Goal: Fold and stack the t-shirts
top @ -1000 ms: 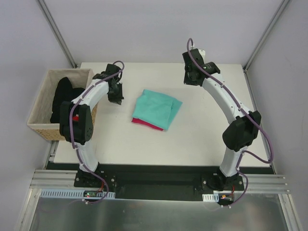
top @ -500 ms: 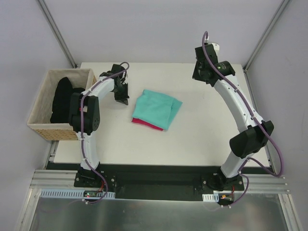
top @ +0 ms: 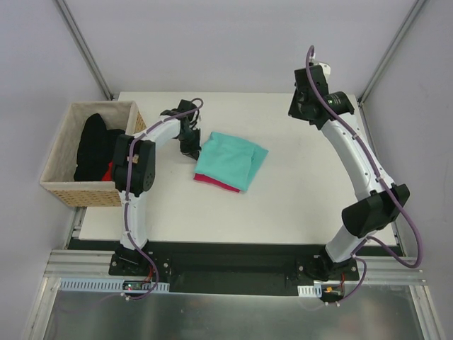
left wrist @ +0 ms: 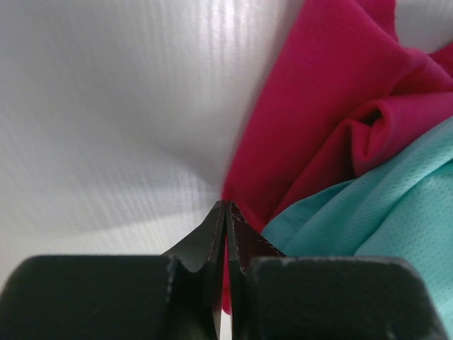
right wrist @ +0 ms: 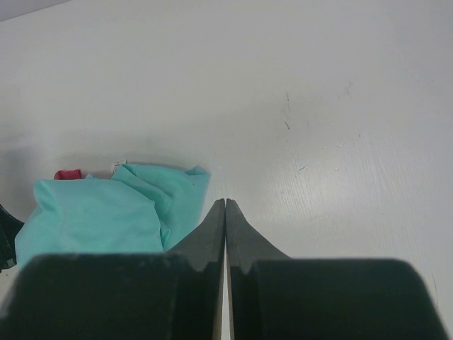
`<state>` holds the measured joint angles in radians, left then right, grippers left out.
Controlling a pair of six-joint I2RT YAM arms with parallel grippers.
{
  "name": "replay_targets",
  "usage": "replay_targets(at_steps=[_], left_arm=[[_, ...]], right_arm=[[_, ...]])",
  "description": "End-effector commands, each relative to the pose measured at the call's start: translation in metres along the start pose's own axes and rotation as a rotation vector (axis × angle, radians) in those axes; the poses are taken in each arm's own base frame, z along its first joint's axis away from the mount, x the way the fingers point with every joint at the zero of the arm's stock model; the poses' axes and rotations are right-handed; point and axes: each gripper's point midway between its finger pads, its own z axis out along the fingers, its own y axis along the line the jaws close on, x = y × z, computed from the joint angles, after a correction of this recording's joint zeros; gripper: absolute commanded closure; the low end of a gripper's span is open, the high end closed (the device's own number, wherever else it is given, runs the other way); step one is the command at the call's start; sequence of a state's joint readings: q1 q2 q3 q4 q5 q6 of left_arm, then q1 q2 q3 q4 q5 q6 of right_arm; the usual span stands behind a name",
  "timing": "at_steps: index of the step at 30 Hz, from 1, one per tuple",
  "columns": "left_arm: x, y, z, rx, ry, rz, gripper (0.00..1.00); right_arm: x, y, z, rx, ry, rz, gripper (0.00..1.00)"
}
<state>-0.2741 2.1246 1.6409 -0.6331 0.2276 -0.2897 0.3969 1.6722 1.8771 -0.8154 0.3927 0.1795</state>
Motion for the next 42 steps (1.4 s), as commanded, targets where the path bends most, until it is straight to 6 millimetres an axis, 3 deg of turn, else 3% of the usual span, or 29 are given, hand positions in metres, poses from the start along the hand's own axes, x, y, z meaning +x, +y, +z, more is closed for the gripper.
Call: replay_targets(at_steps=[1, 24, 42], left_arm=[[-0.002, -0.011, -0.004, 0.017, -0.005, -0.004, 1.00], [0.017, -0.050, 0.000, 0.023, 0.010, 0.064, 1.00], [0.023, -0.106, 0.010, 0.073, 0.024, 0.154, 1.00]], right_arm=[[-0.017, -0.009, -0.026, -0.032, -0.063, 0.040, 0.99], [-0.014, -0.025, -0.032, -0.036, -0.064, 0.064, 0.99], [-0.008, -0.042, -0.032, -0.024, -0.054, 0.082, 0.99]])
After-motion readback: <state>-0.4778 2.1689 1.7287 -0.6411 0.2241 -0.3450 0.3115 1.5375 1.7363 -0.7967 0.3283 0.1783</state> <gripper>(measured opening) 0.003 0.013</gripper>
